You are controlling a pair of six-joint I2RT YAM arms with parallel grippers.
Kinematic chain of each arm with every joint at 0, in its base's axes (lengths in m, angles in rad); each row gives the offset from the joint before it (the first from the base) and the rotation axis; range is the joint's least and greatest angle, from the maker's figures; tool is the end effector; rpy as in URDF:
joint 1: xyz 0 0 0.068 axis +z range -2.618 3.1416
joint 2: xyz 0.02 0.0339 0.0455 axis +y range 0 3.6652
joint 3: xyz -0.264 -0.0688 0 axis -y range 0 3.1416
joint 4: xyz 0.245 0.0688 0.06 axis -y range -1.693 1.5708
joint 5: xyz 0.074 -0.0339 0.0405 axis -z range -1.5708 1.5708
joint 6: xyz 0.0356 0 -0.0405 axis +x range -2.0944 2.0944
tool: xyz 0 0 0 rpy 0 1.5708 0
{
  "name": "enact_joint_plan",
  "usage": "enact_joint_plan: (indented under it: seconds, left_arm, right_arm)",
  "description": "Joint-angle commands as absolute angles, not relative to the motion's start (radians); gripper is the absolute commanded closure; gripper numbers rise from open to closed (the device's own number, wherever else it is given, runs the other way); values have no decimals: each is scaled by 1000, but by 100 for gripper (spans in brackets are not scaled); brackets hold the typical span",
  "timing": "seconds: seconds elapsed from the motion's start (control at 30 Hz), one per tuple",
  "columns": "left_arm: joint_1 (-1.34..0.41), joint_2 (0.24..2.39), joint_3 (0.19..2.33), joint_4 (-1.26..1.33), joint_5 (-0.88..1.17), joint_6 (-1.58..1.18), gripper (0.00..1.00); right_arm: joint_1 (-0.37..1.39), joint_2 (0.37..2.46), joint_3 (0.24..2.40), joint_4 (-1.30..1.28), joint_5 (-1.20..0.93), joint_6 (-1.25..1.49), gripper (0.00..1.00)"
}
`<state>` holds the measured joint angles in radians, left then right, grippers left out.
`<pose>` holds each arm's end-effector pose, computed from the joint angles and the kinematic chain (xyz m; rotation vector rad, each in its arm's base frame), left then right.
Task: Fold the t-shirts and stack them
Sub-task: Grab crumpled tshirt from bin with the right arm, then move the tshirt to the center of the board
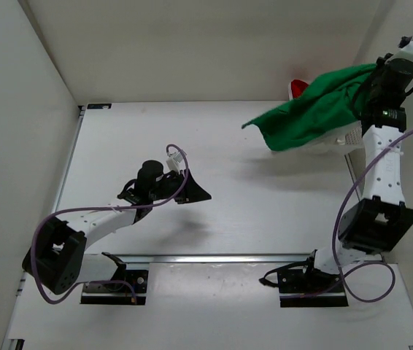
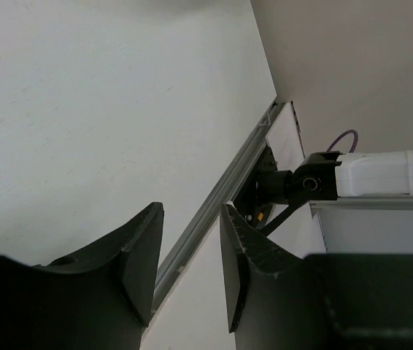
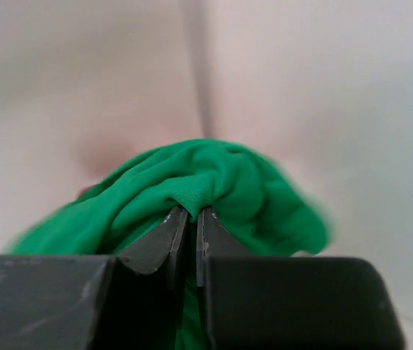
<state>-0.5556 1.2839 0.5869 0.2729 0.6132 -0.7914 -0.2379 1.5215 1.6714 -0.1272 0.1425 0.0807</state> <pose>0.2149 -0.1575 0.2130 0.1865 2.2224 -1.4207 0.3385 -0.0873 0.4756 0.3573 1.5113 -0.2346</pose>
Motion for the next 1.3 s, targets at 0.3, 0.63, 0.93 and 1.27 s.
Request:
enact_joint_plan:
  seconds: [0.3, 0.63, 0.93, 1.27]
  left_arm:
    - [-541, 1356, 583, 304, 635, -781, 53]
    - [-555, 1382, 568, 342, 649, -795, 53]
    - [-572, 1330, 532, 336, 634, -796, 53]
    - [-569, 1310, 512, 336, 631, -787, 53]
  right_arm:
    - [-337, 1833, 1792, -87, 8, 196, 75]
    - [-219, 1657, 1636, -141, 73, 112, 57]
    - [-195, 1609, 1309, -95, -75, 228, 67]
    - [-250, 1678, 1212, -32, -207, 310, 66]
